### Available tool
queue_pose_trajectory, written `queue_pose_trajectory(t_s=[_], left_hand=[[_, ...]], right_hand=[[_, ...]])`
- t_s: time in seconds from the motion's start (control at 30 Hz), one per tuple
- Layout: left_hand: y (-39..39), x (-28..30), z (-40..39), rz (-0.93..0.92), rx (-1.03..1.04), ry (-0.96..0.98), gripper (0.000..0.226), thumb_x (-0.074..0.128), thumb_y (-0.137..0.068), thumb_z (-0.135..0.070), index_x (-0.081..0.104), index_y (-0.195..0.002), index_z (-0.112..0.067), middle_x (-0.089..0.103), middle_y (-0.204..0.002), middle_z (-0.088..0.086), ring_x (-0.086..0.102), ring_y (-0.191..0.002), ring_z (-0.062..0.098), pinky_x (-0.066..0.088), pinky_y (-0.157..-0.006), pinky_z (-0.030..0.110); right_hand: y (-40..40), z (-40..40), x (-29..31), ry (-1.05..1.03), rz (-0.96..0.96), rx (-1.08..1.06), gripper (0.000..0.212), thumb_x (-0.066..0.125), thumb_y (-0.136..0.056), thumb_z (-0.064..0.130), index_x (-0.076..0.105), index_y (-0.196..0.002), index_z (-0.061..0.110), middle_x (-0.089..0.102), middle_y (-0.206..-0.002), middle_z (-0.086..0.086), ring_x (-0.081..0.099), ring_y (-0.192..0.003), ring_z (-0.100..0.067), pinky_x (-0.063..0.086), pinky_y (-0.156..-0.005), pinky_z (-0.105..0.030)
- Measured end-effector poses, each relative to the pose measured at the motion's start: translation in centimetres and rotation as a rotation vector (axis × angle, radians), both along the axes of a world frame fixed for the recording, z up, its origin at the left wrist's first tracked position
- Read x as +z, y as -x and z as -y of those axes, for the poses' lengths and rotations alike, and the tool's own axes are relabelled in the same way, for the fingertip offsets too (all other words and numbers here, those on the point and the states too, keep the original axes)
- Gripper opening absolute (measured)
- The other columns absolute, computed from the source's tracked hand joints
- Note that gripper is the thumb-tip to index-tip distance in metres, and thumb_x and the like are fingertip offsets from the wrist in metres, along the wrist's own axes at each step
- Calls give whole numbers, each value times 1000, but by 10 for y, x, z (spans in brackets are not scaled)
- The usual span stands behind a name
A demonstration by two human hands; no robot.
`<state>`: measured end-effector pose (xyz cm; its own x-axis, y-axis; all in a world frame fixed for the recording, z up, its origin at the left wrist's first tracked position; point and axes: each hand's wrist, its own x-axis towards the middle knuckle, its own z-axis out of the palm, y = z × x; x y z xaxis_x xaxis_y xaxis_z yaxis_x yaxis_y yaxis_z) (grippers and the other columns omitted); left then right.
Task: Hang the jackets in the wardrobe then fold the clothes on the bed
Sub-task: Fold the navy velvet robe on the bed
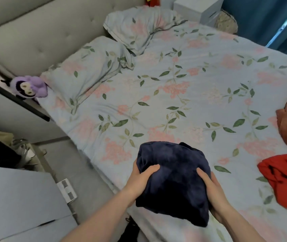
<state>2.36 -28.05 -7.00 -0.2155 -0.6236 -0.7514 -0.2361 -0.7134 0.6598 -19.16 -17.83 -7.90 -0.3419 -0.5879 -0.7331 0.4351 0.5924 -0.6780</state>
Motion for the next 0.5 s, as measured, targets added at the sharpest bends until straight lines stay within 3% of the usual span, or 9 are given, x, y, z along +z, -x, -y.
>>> queue_pose_trajectory(t_s=[0.13, 0.23, 0.4, 0.5], left_hand=[[-40, 76, -64, 14, 108, -17, 74, 82, -79, -48, 39, -139, -42, 60, -126, -15, 64, -110, 13, 53, -94, 35], [-67, 121, -99, -2, 143, 10, 86, 83, -68, -58, 42, -142, -44, 62, -129, -16, 66, -112, 13, 53, -102, 41], [-106, 179, -132, -42, 249, 80, 84, 82, -65, -57, 42, -138, -47, 62, -128, -18, 65, -113, 13, 52, -104, 44], [-135, 202, -136, -45, 307, 114, 83, 82, -69, -57, 43, -142, -44, 63, -126, -17, 65, -113, 13, 52, -104, 43]], right_hand=[[-31, -48, 82, 25, -37, 90, 55, 77, -80, 50, 58, -132, 43, 67, -129, 11, 67, -115, -19, 55, -90, -42], [-51, -70, 132, 74, -59, 150, 47, 73, -88, 43, 58, -132, 40, 67, -129, 10, 67, -115, -18, 54, -89, -40], [-90, -86, 190, 136, -104, 241, 62, 77, -76, 55, 58, -134, 43, 69, -128, 13, 67, -116, -16, 55, -95, -42], [-117, -79, 217, 184, -131, 296, 51, 75, -82, 52, 59, -130, 45, 69, -126, 15, 67, -115, -13, 55, -94, -39]])
